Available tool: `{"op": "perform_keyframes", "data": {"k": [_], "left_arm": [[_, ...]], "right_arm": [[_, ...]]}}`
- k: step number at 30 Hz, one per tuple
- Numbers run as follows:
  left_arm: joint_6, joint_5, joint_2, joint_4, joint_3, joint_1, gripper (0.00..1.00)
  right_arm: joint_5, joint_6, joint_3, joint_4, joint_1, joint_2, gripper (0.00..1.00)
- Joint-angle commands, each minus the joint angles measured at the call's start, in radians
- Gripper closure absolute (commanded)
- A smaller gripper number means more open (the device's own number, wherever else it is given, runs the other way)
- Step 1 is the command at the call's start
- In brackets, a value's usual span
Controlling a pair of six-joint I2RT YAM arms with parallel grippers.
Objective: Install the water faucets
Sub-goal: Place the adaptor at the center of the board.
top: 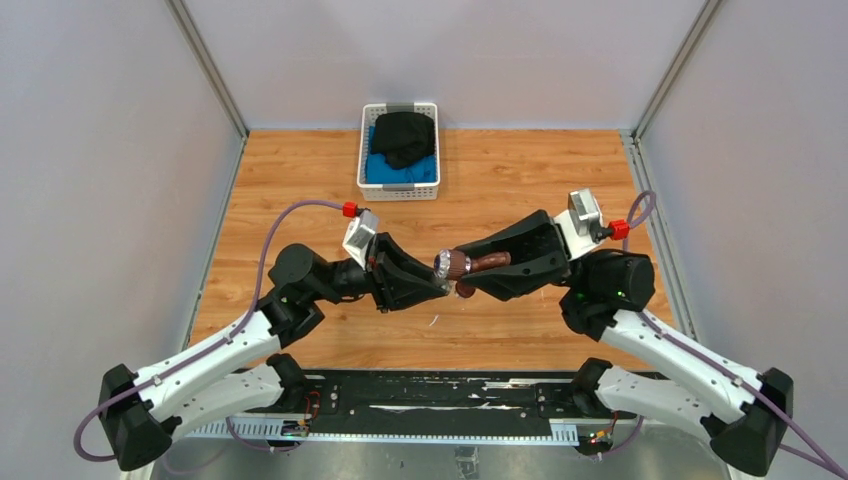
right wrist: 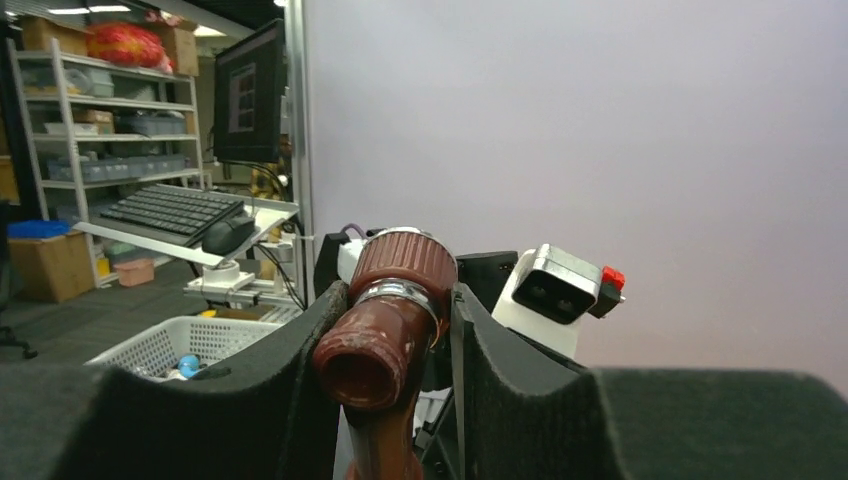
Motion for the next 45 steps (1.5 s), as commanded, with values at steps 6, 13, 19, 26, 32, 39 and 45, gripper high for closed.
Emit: {"op": "perform_keyframes", "data": {"k": [6, 13, 19, 26, 32, 39, 45], "left_arm": [[0.253, -0.354, 0.048, -0.532, 0.153, 0.012, 1.0], [0.321, -0.541, 0.366, -0.892, 0.344, 0.012, 1.0], [0.235, -0.727, 0.739, -0.96, 0.53, -0.009, 1.0], [0.129, -0.953, 1.054, -1.002, 0.727, -0.039, 1.0], [0.027, -1.022, 1.145, -0.98, 0.752, -0.054, 1.0], [0.003, -0.968, 1.155, -0.982, 0.742, -0.054, 0.32], [0.044, -0.966, 1.105, -1.034, 0.763, -0.054, 0.13]], "right_arm": [[0.968, -0.515, 0.145, -1.127, -0.001, -0.201, 1.0], [0.895, -0.33, 0.066, -1.414, -0.236, -0.079, 1.0], [0.853, -0.273, 0.006, -1.457, -0.359, -0.1, 1.0], [0.921, -0.344, 0.001, -1.535, -0.362, -0.189, 1.0], [0.934, -0.364, -0.027, -1.559, -0.366, -0.246, 1.0], [0.937, -0.366, -0.038, -1.563, -0.365, -0.262, 1.0], [0.925, -0.368, -0.034, -1.561, -0.366, -0.263, 1.0]]}}
